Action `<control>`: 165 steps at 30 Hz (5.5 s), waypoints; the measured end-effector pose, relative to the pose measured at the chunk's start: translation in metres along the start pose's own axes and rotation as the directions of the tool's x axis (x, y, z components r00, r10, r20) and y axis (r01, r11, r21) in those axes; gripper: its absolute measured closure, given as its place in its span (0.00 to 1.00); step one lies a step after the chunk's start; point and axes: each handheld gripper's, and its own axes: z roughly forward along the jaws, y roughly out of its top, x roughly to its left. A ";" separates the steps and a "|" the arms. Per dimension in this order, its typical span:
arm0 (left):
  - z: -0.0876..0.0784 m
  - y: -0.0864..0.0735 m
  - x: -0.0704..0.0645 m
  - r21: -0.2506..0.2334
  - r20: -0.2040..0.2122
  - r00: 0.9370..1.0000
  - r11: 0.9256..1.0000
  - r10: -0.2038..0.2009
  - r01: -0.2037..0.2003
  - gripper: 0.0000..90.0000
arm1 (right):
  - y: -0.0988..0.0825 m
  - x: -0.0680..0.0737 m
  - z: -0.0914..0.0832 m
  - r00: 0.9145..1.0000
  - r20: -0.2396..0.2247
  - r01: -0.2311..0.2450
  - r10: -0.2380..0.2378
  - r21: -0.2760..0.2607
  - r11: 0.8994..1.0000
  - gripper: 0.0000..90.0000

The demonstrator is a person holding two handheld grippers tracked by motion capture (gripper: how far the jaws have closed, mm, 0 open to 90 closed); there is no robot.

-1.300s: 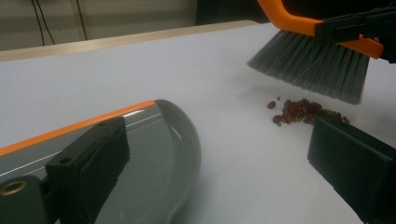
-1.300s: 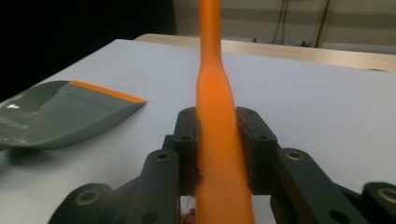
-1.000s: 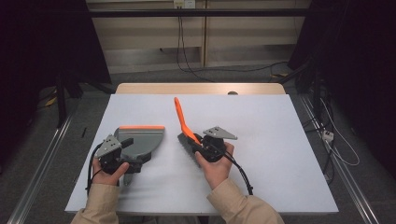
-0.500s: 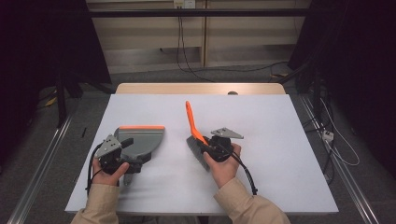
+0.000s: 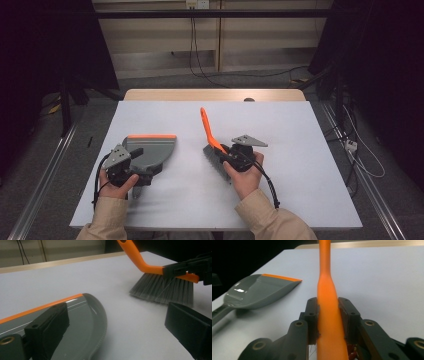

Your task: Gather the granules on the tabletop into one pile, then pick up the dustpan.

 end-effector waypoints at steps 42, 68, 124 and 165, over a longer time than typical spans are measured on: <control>0.001 0.000 0.001 0.004 0.002 1.000 1.000 -0.008 0.008 0.06 | 0.030 -0.064 -0.022 0.963 -0.136 0.236 -0.232 0.011 0.972 0.79; 0.000 0.000 0.001 0.001 0.001 1.000 1.000 -0.014 0.014 0.06 | 0.047 -0.079 -0.016 0.939 -0.136 0.344 -0.316 0.389 0.855 0.79; -0.012 -0.003 0.004 0.043 -0.015 1.000 0.999 -0.027 0.027 0.06 | 0.057 -0.066 -0.005 0.782 -0.434 0.541 -0.447 0.116 0.833 0.79; -0.022 -0.021 0.004 0.230 -0.202 0.974 0.961 -0.105 0.151 0.27 | 0.030 -0.085 -0.060 0.931 -0.256 0.296 -0.260 0.113 0.948 0.79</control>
